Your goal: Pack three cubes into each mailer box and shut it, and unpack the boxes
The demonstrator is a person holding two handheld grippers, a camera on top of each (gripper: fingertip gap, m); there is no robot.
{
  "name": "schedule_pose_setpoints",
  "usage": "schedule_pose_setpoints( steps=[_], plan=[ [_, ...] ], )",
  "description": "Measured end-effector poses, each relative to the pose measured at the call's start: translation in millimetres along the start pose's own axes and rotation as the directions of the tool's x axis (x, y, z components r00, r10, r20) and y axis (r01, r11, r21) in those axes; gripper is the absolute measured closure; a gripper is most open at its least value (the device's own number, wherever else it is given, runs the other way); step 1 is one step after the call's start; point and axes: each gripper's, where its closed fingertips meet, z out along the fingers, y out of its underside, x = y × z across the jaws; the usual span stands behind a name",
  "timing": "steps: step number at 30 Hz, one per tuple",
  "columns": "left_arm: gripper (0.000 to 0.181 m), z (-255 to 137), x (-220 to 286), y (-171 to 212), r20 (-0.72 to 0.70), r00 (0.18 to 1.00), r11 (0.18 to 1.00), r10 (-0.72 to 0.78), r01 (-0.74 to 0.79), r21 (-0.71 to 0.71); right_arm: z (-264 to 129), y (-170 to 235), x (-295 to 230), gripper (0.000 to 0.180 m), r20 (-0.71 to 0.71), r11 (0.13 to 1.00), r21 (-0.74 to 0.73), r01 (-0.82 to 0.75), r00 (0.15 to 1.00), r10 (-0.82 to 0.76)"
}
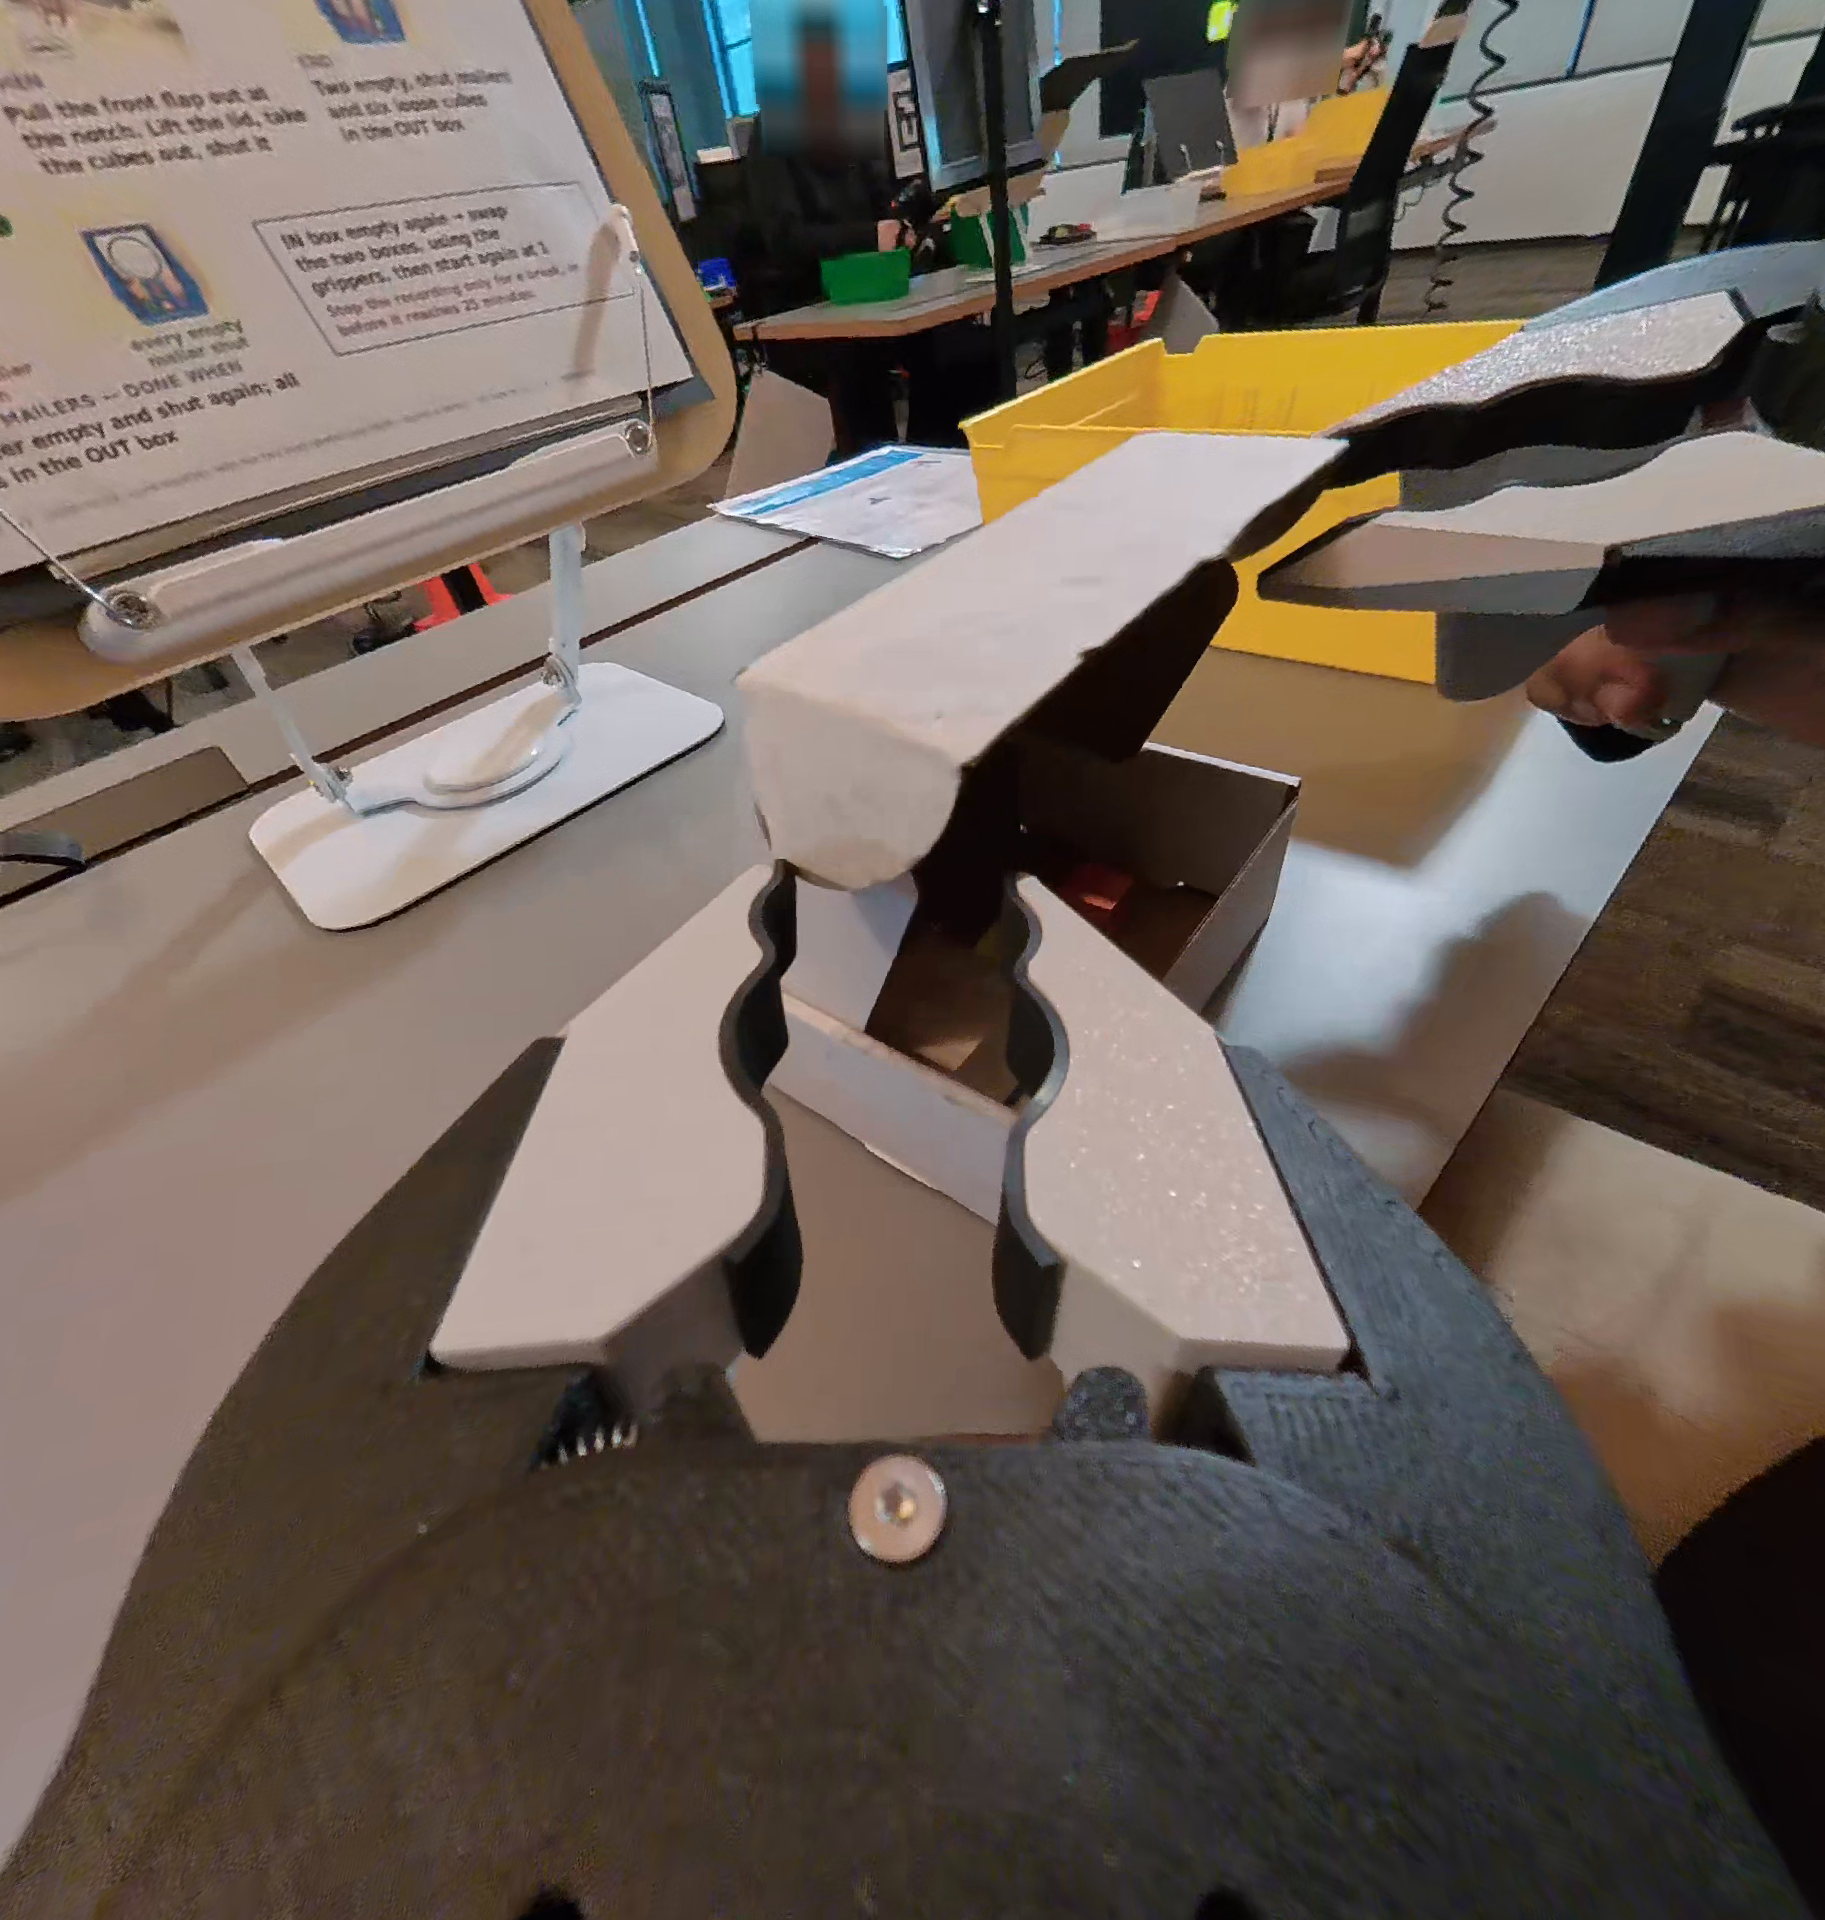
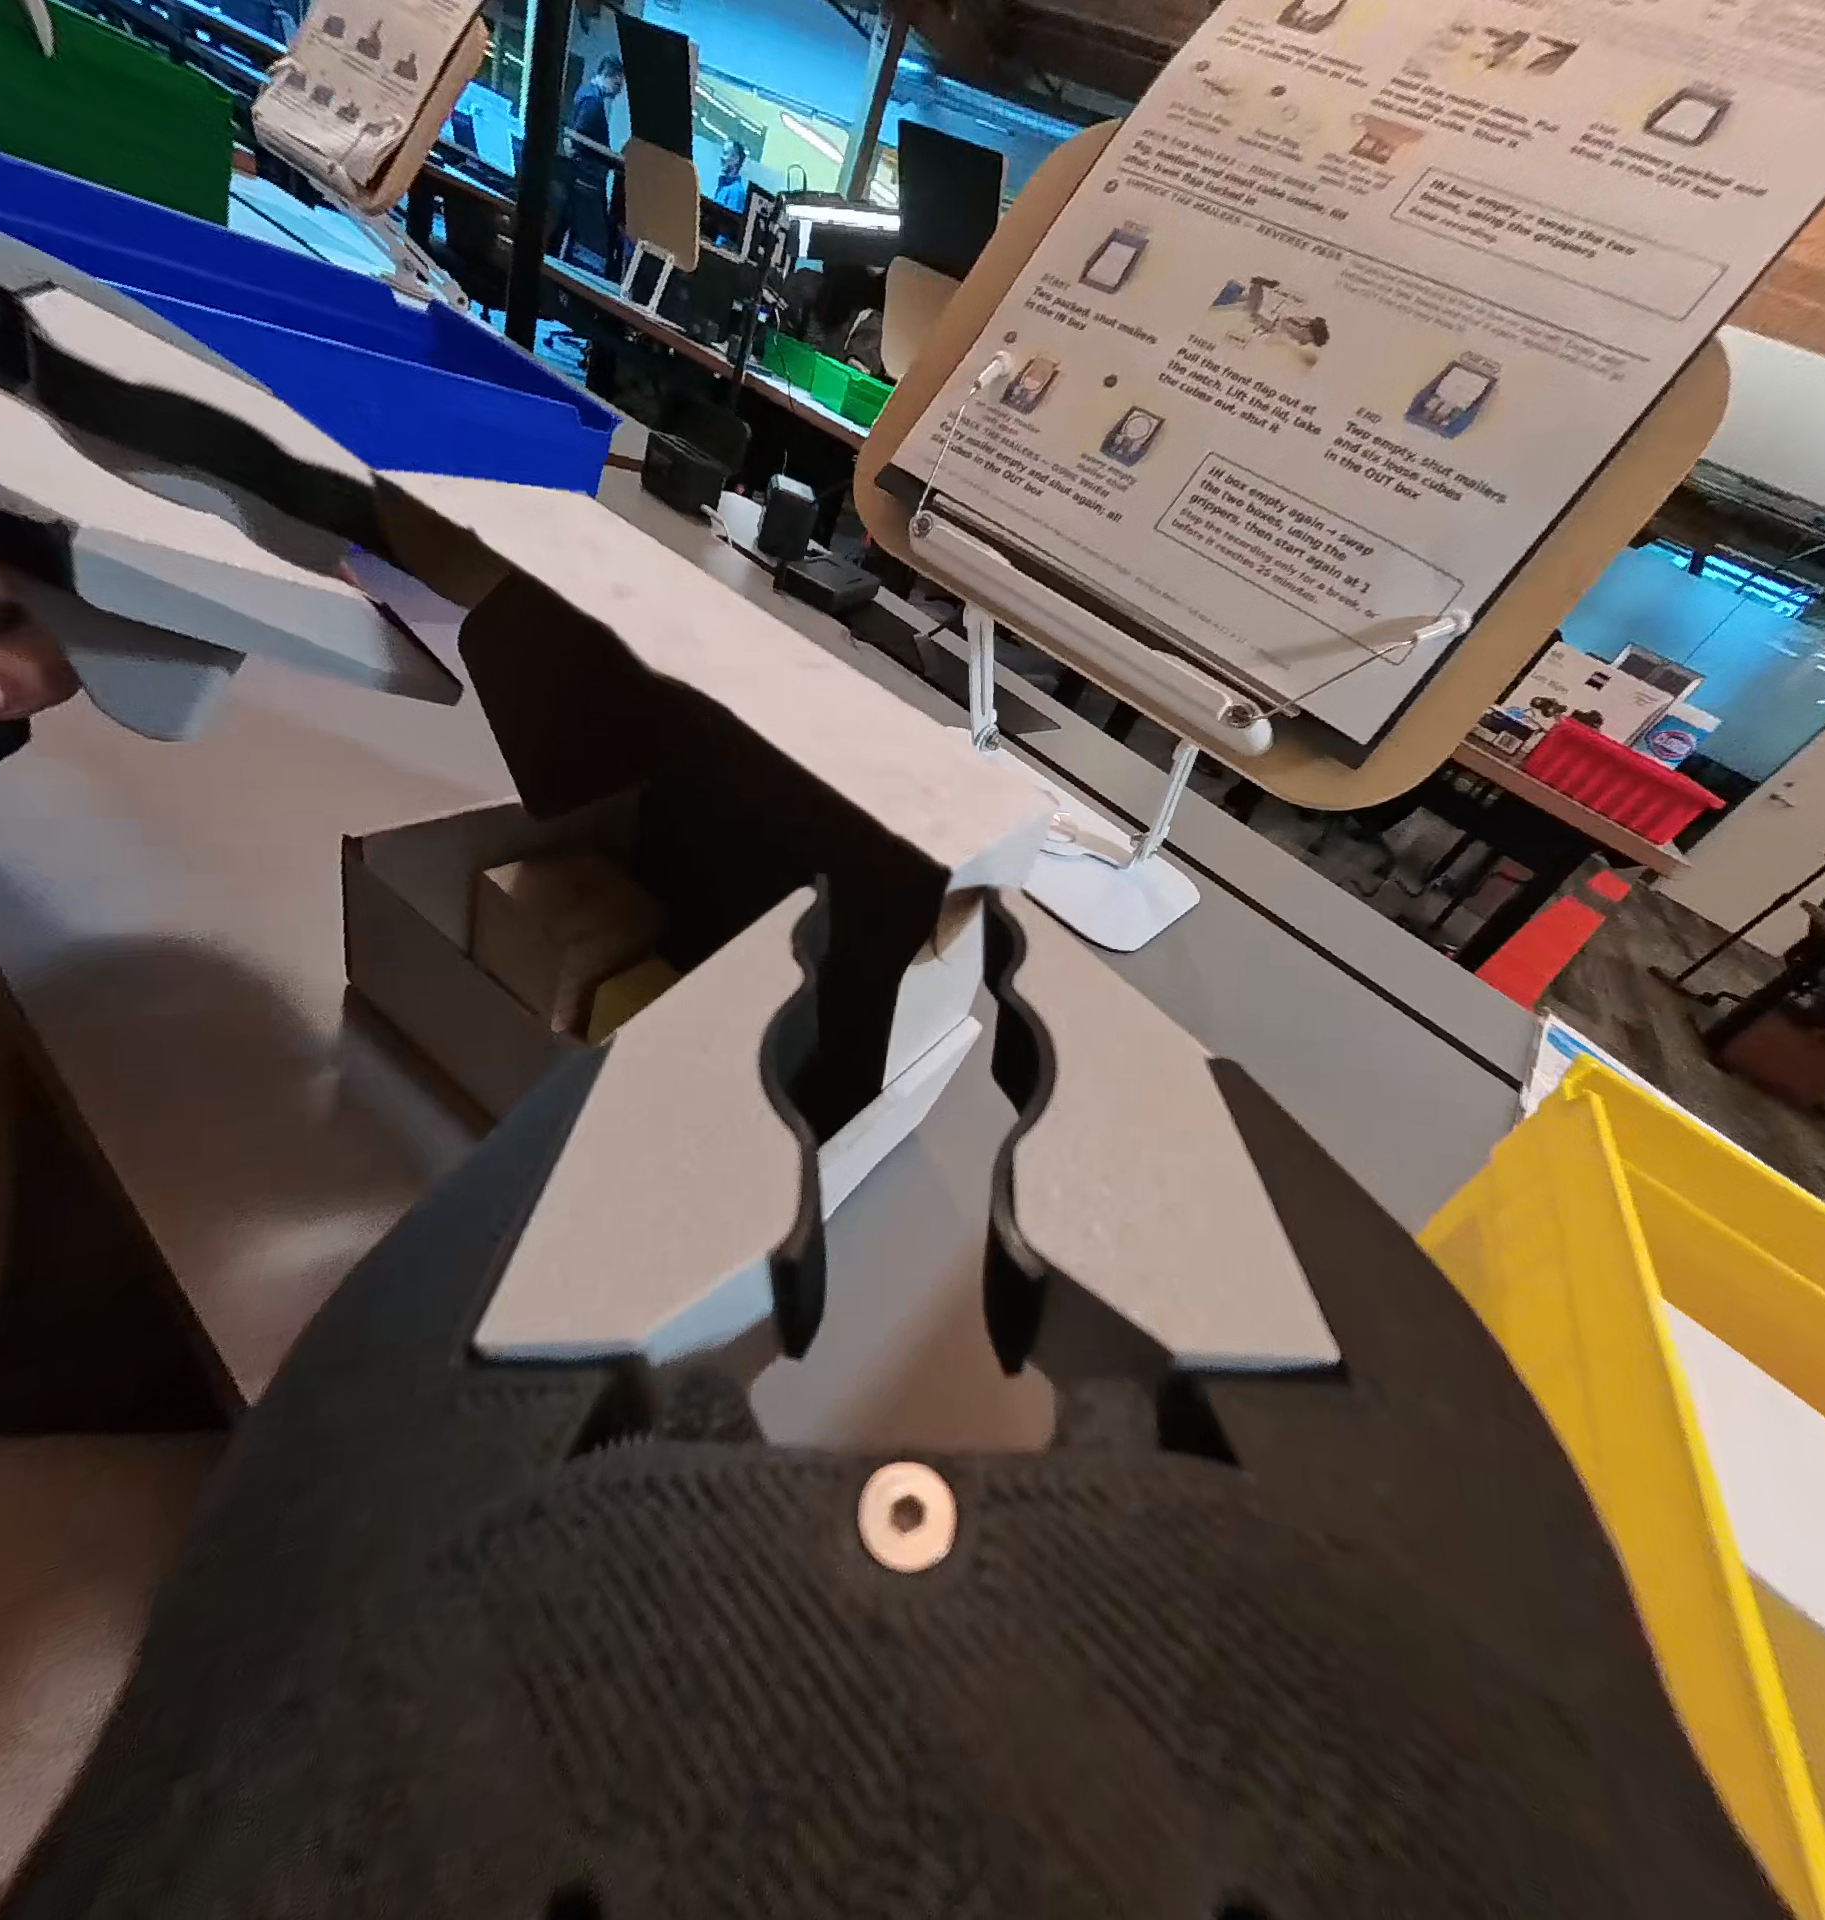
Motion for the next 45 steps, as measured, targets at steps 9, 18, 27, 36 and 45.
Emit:
schedule_pose_setpoints(
  steps=[9,18,27,36,45],
  plan=[
    [0.169,-3,1,-4,0.01,0.999,0.999,0.035,-0.036,0.023,-7,-3,9,0.172,0.049,0.98,-0.002,-0.199,0.979,0.198],
    [0.172,-4,6,-5,0.066,0.984,0.986,0.164,-0.164,-0.008,-9,-4,10,0.173,0.063,0.971,-0.025,-0.237,0.969,0.238],
    [0.178,-5,11,0,0.04,0.989,0.989,0.144,-0.143,-0.042,-16,-2,5,0.173,0.084,0.949,-0.08,-0.305,0.946,0.312],
    [0.178,-3,15,10,0.024,0.986,0.983,0.165,-0.162,-0.087,-24,7,-6,0.173,0.086,0.937,-0.15,-0.316,0.94,0.331],
    [0.176,-9,12,19,0.021,0.998,0.991,0.064,-0.061,-0.12,-27,15,-12,0.173,0.089,0.911,-0.175,-0.373,0.916,0.392]
  ],
)
